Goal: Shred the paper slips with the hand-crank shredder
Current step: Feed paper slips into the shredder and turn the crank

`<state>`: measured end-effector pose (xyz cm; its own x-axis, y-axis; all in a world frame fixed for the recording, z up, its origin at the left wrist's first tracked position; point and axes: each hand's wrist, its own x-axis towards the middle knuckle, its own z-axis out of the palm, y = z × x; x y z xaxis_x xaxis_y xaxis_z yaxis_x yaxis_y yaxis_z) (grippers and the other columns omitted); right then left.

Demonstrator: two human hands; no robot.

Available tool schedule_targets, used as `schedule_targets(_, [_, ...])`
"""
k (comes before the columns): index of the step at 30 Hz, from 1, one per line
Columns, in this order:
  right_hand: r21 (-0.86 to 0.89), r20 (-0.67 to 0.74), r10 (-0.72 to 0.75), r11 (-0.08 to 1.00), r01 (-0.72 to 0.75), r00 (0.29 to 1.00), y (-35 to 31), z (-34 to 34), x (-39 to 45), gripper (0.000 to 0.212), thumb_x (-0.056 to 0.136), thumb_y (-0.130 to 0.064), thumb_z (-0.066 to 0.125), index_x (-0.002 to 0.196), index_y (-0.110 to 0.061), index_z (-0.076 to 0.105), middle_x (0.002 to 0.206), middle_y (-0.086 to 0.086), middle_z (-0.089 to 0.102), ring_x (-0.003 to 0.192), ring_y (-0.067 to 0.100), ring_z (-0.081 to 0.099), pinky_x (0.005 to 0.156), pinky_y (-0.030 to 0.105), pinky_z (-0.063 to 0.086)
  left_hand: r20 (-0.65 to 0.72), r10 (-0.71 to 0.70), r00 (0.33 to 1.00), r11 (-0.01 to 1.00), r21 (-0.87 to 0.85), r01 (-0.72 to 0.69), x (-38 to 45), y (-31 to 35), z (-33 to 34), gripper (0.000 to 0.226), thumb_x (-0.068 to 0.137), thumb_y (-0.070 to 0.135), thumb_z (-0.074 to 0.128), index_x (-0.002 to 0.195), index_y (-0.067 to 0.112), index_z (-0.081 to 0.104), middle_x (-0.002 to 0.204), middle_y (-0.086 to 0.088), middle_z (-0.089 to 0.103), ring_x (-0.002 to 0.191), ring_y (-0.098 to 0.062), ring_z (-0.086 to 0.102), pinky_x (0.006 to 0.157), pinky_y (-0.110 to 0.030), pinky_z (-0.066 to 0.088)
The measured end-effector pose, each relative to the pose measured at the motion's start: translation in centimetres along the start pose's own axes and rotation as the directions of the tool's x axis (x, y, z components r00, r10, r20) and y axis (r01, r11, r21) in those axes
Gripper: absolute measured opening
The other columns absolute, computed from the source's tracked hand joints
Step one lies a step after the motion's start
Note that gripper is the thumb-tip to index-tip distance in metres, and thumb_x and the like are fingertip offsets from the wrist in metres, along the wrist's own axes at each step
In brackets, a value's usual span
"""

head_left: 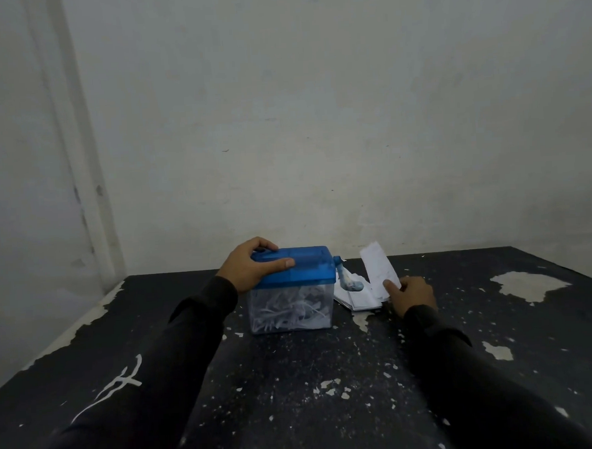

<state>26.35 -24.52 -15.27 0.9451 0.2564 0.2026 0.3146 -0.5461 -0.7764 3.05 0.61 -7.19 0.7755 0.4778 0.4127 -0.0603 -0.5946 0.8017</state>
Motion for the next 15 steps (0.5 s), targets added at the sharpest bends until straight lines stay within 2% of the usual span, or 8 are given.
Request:
schedule_targets(4, [0.104, -0.020, -0.036, 0.994, 0.037, 0.999, -0.12, 0.10, 0.09, 0.034, 0.101, -0.030, 0.058, 0.114, -0.001, 0.071, 0.109, 0.018, 0.072, 0.097, 0.029, 0.066, 0.088, 0.039, 0.051, -0.003, 0.000, 1.000, 1.000, 0.004, 0.000, 0.02, -0.10, -0.08, 0.075, 0.050, 0.077, 0.081, 0.102, 0.025, 0.069, 0.110, 0.001, 0.067, 0.101, -0.018, 0.064, 0.078, -0.026, 0.048])
schedule_targets(7, [0.118, -0.052, -0.099, 0.987, 0.105, 0.994, -0.26, -0.03, 0.00, 0.018, 0.098, -0.016, 0.058, 0.089, -0.009, 0.071, 0.085, 0.015, 0.067, 0.084, 0.029, 0.060, 0.080, 0.038, 0.050, -0.004, -0.007, 1.000, 1.000, 0.000, 0.007, -0.04, 0.07, -0.03, 0.074, 0.050, 0.077, 0.081, 0.102, 0.025, 0.069, 0.110, 0.001, 0.067, 0.100, -0.016, 0.064, 0.075, -0.023, 0.047])
schedule_targets(8, [0.115, -0.058, -0.103, 0.987, 0.110, 0.993, -0.23, -0.14, 0.02, 0.013, 0.096, -0.014, 0.060, 0.091, -0.009, 0.071, 0.087, 0.015, 0.066, 0.086, 0.031, 0.062, 0.081, 0.038, 0.050, -0.003, -0.006, 1.000, 1.000, 0.000, 0.006, -0.08, 0.14, -0.01, 0.074, 0.050, 0.076, 0.081, 0.102, 0.025, 0.069, 0.110, 0.001, 0.067, 0.100, -0.015, 0.064, 0.074, -0.021, 0.046])
schedule_targets(9, [0.112, -0.061, -0.103, 0.988, 0.110, 0.993, -0.31, -0.24, -0.01, 0.014, 0.094, -0.013, 0.063, 0.102, -0.006, 0.072, 0.098, 0.017, 0.069, 0.094, 0.033, 0.064, 0.085, 0.039, 0.050, -0.001, -0.006, 1.000, 1.000, 0.001, 0.006, -0.09, 0.17, 0.00, 0.075, 0.050, 0.076, 0.081, 0.103, 0.025, 0.069, 0.110, 0.001, 0.067, 0.100, -0.015, 0.064, 0.073, -0.020, 0.046])
schedule_targets(11, [0.107, -0.064, -0.070, 0.991, 0.077, 0.996, -0.30, -0.43, 0.14, 0.032, 0.091, -0.014, 0.071, 0.120, -0.004, 0.066, 0.120, 0.017, 0.068, 0.108, 0.035, 0.064, 0.094, 0.040, 0.050, 0.000, -0.003, 1.000, 1.000, -0.002, 0.003, -0.11, 0.19, -0.01, 0.076, 0.050, 0.076, 0.081, 0.103, 0.024, 0.069, 0.110, 0.001, 0.067, 0.099, -0.016, 0.064, 0.073, -0.020, 0.046])
schedule_targets(15, [0.194, -0.082, 0.051, 0.980, -0.034, 0.995, -0.18, -0.75, 0.29, 0.032, 0.086, -0.015, 0.079, 0.113, -0.010, 0.061, 0.125, 0.019, 0.064, 0.107, 0.033, 0.064, 0.091, 0.040, 0.053, -0.002, 0.004, 1.000, 1.000, 0.004, -0.004, -0.18, 0.20, -0.04, 0.075, 0.050, 0.076, 0.080, 0.103, 0.024, 0.069, 0.109, 0.002, 0.067, 0.098, -0.014, 0.064, 0.071, -0.018, 0.045])
